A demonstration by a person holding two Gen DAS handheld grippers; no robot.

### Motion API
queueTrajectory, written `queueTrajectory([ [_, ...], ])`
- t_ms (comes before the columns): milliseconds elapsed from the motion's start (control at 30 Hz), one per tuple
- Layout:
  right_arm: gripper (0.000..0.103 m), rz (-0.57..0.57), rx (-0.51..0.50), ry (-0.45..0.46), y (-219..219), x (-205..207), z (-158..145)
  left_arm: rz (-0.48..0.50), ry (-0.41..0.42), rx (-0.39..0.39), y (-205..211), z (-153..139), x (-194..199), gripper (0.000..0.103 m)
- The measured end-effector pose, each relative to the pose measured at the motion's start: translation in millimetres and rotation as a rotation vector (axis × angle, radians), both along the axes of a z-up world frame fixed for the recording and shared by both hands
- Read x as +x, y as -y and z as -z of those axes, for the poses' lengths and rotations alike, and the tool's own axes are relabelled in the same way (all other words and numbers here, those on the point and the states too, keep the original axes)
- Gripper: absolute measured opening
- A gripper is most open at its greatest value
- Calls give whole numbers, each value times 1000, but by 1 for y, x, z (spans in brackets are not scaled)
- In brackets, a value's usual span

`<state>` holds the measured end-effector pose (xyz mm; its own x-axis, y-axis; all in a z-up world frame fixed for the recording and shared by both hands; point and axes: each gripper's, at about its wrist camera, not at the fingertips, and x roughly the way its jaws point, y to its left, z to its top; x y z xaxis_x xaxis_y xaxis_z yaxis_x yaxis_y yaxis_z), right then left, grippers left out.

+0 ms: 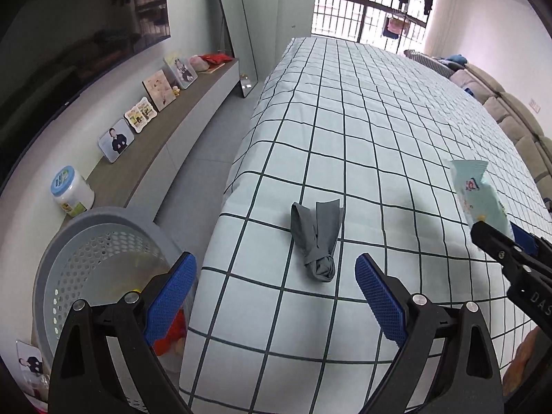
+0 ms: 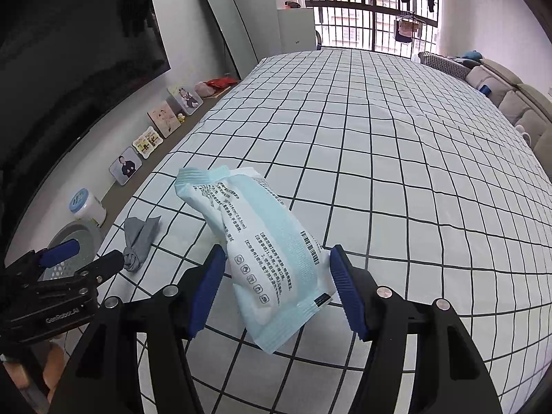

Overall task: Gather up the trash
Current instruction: 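Grasp the light-blue wipes pack with the right gripper while the left grasps the grey sock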

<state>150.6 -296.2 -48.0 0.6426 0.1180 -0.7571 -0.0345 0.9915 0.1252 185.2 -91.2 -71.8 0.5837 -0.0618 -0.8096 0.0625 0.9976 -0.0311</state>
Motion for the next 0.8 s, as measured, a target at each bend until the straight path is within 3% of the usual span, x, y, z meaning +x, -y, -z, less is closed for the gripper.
queueTrajectory([
  [200,61,-3,27,6,4,-2,-3,-1,2,40,11,9,16,91],
  [333,61,-5,40,8,5,-2,-5,-3,-5,63,17,16,22,86],
  [533,53,-7,46,1,3,-2,-3,11,-7,66,23,23,22,66],
  [633,52,-7,44,-1,1,-2,-2,42,1,62,28,21,18,43],
  [667,52,-8,42,-2,1,-2,-2,56,3,62,30,20,16,26],
  [700,50,-10,41,-3,0,-2,-2,64,2,64,31,19,15,20],
  [800,49,-19,40,-11,-2,-1,0,72,2,61,30,18,9,19],
])
